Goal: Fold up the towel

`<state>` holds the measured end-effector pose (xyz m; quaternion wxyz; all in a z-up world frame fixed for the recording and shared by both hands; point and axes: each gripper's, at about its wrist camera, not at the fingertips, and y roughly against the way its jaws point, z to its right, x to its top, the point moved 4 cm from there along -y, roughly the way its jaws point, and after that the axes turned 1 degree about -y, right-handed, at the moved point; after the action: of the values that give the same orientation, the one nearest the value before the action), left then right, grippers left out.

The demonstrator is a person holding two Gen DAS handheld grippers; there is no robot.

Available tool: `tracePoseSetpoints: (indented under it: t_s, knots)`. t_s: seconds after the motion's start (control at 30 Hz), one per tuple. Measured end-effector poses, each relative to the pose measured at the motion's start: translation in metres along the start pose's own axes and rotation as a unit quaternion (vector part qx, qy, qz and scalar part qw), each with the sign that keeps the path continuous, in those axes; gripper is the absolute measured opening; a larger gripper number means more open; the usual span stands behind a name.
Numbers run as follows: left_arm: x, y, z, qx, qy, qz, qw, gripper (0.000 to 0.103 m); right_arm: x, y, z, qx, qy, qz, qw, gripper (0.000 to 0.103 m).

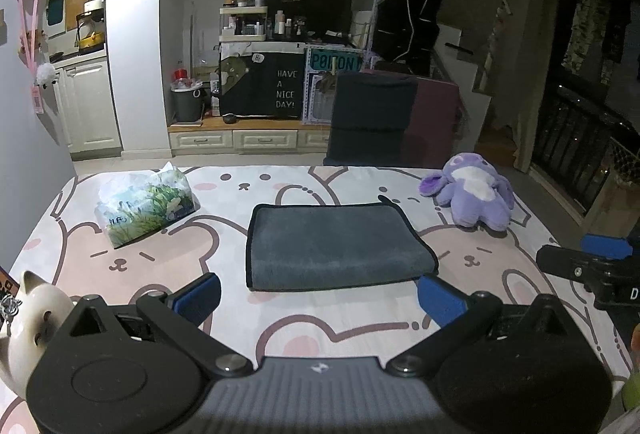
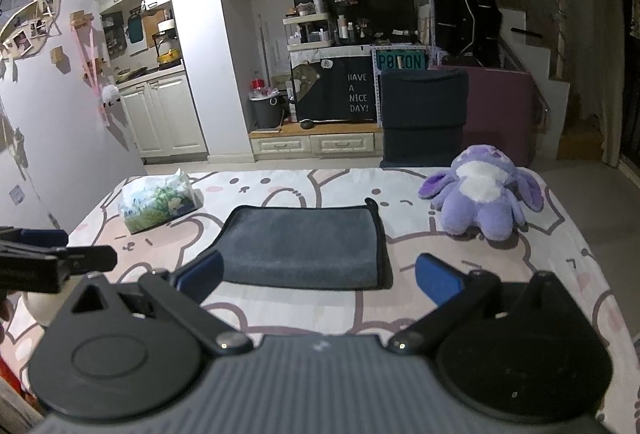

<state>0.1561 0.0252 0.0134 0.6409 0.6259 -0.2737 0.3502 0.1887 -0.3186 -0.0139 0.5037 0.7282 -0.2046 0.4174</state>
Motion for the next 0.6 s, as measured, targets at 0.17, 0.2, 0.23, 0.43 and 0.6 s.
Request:
tracePoseSetpoints:
  t_s: [0.17,0.2,0.23,0.43,0.6]
  knots:
    - [-0.011,0.009,-0.001,0.000,-0.003,0.004,1.0000,0.103,-0.009,0.011,-0.002,0.001,0.003,0.004,1.000,0.103]
    - [-0.012,0.011,-0.002,0.000,-0.004,0.005,1.0000,0.103,-0.011,0.013,-0.003,0.002,0.004,0.007,1.000,0.103]
    - [-0.014,0.012,-0.001,0.000,-0.006,0.007,1.0000,0.103,-0.012,0.016,-0.003,0.002,0.004,0.010,1.000,0.103]
    - [-0.027,0.023,0.000,-0.012,-0.005,0.015,0.9998,0.103,-0.024,0.027,-0.003,0.005,0.002,0.019,1.000,0.103]
    - [-0.038,0.031,0.000,-0.015,-0.003,0.020,0.9997,0.103,-0.033,0.035,-0.006,0.008,0.009,0.025,1.000,0.103]
